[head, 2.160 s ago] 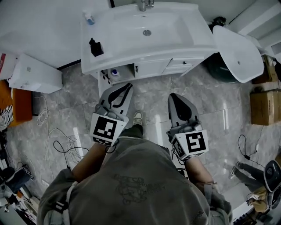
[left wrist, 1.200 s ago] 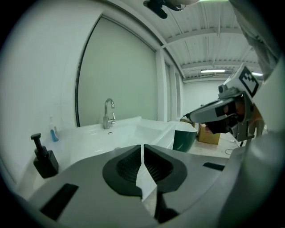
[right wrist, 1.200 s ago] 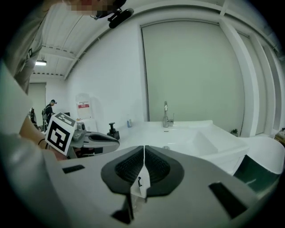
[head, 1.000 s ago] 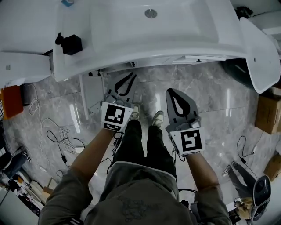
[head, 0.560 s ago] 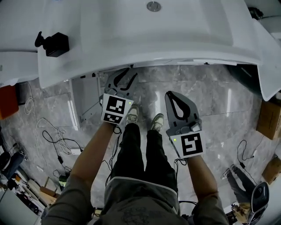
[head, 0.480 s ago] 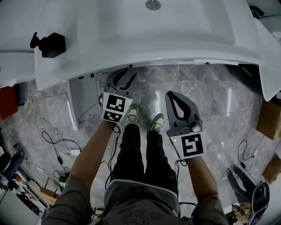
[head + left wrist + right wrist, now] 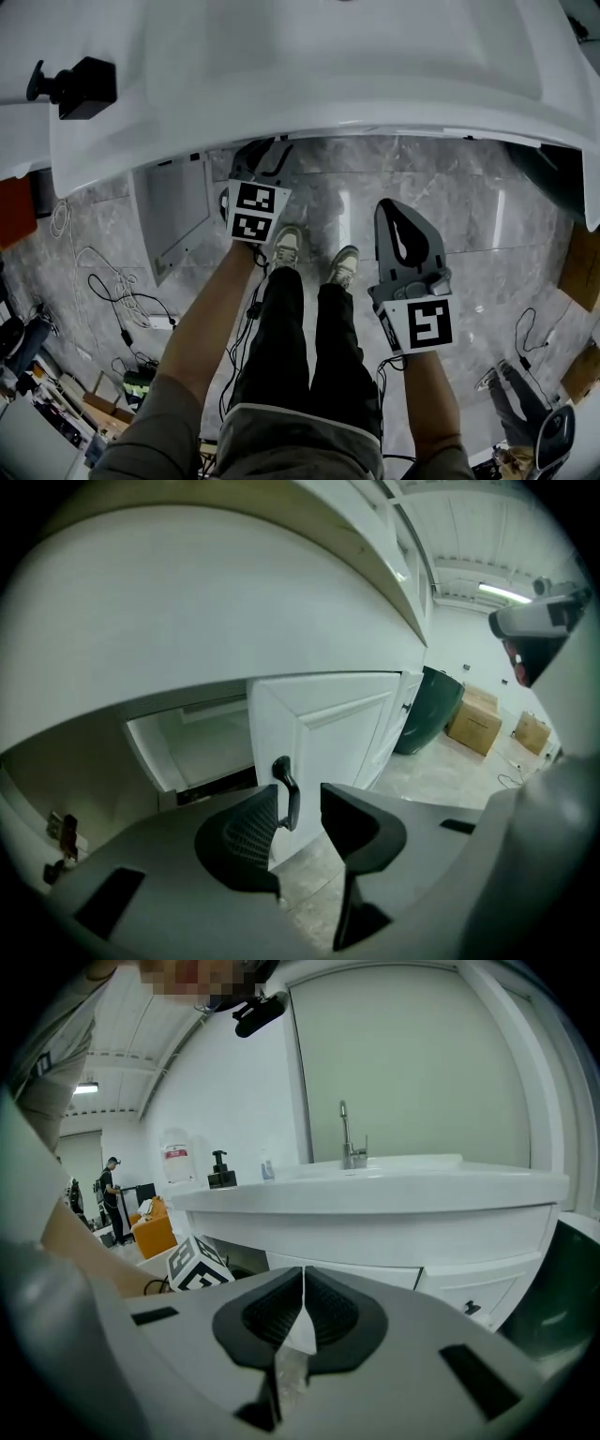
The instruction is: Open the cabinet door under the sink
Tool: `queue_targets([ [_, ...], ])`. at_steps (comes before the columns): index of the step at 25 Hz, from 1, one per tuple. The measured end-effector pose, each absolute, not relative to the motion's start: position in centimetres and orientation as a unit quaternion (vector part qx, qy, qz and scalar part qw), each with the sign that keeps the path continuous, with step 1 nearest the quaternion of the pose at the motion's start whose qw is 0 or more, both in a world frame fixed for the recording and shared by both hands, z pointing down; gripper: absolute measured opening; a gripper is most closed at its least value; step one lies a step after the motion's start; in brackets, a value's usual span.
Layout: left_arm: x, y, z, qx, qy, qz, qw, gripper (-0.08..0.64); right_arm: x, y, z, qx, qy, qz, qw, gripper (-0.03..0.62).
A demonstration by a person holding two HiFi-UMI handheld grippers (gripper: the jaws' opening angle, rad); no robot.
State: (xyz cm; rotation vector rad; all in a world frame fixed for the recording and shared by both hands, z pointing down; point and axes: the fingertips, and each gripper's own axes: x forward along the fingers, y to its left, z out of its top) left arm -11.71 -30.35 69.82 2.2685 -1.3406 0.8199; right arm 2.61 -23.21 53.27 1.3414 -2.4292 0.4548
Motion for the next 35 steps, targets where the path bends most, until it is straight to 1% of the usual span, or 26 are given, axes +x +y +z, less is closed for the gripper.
queue_targets([
  [6, -12.2, -31.6, 71.8, 0.789, -0.508, 0.283, 0.198, 0.146, 3.5, -22.6, 56.3, 0.467, -0.849, 0.168, 0.181, 0.029],
  [9, -12.4, -31.8, 72.1, 0.788, -0.51, 0.284, 0.196, 0.129, 3.6, -22.4, 57.1, 0.471, -0.845, 0.178, 0.179, 0.029],
  [12, -11.5, -31.7, 72.0, 0.797, -0.498, 0.292, 0.178, 0.063, 4.1, -22.3, 57.9, 0.477, -0.84, 0.188, 0.178, 0.029],
  [13, -11.4, -31.6, 71.9, 0.798, -0.498, 0.293, 0.174, 0.057, 4.2, -22.2, 58.1, 0.479, -0.838, 0.193, 0.176, 0.029],
  [21, -11.2, -31.0, 71.8, 0.814, -0.473, 0.299, 0.155, 0.048, 5.0, -20.9, 59.2, 0.49, -0.827, 0.217, 0.172, 0.029],
  [28, -9.8, -27.4, 71.9, 0.83, -0.443, 0.309, 0.142, 0.044, 5.8, -19.2, 60.4, 0.498, -0.818, 0.231, 0.174, 0.029],
  [35, -8.6, -24.4, 71.9, 0.818, -0.46, 0.316, 0.142, 0.043, 6.8, -15.9, 62.4, 0.502, -0.805, 0.252, 0.19, 0.029],
])
